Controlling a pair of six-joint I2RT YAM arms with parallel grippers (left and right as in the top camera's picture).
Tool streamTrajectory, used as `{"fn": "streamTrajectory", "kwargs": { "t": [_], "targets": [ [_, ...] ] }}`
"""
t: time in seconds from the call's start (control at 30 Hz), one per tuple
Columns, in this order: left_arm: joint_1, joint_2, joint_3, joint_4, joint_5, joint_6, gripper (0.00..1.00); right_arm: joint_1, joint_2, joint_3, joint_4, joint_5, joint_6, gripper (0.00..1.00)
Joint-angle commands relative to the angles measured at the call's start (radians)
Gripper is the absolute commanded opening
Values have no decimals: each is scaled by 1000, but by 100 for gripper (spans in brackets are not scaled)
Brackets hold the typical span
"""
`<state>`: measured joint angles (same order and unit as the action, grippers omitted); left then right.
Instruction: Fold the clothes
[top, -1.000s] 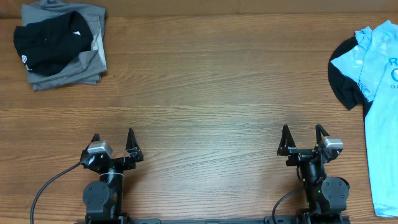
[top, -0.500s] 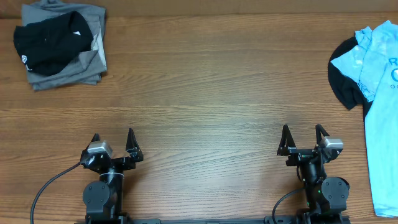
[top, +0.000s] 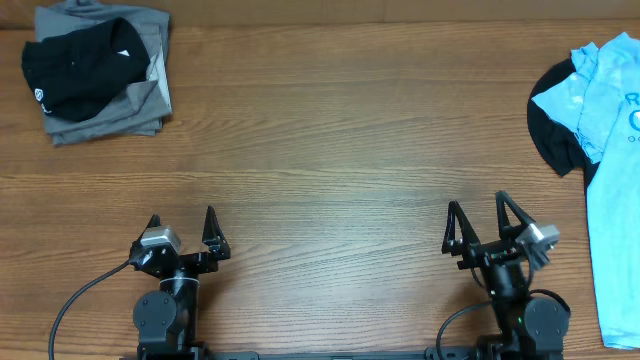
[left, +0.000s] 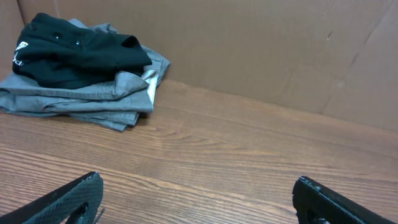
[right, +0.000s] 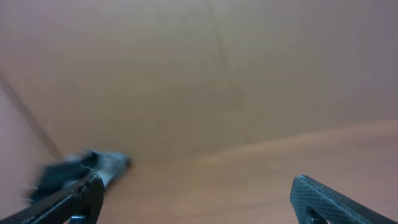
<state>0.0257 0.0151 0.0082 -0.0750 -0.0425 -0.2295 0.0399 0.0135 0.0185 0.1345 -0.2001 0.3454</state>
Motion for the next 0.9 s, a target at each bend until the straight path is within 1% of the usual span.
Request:
{"fn": "streamTrajectory", "kwargs": {
  "t": [0.0, 0.1, 0.2, 0.23, 0.37, 0.47, 0.57, 0.63, 0.7, 0.77, 0.87],
  "targets": [
    [-6, -3, -3, 3, -16, 24, 100, -2, -8, -11, 66, -93, 131, 100],
    [-6, -3, -3, 3, -16, 23, 100, -2, -8, -10, 74, -101, 139, 100],
    [-6, -3, -3, 3, -16, 24, 100, -2, -8, -10, 85, -133, 181, 100],
    [-6, -3, -3, 3, -16, 24, 100, -2, -8, -11, 103, -153, 211, 100],
    [-6, -3, -3, 3, -16, 24, 100, -2, -8, -10, 161, -221, 216, 100],
    [-6, -3, -3, 3, -16, 24, 100, -2, -8, -5, 167, -204, 189, 100],
    [-6, -3, -3, 3, -16, 24, 100, -2, 5, 22, 166, -124, 172, 100],
    [-6, -3, -3, 3, -16, 23, 100, -2, 35, 60, 166, -100, 120, 100],
    [-6, -3, -3, 3, -16, 23, 100, -2, 118, 151, 136, -69, 34, 100],
    [-6, -3, -3, 3, -16, 24, 100, -2, 206, 237, 101, -42, -36, 100],
    [-6, -3, -3, 3, -16, 24, 100, -2, 384, 397, 21, 30, -135, 100]
  ]
}}
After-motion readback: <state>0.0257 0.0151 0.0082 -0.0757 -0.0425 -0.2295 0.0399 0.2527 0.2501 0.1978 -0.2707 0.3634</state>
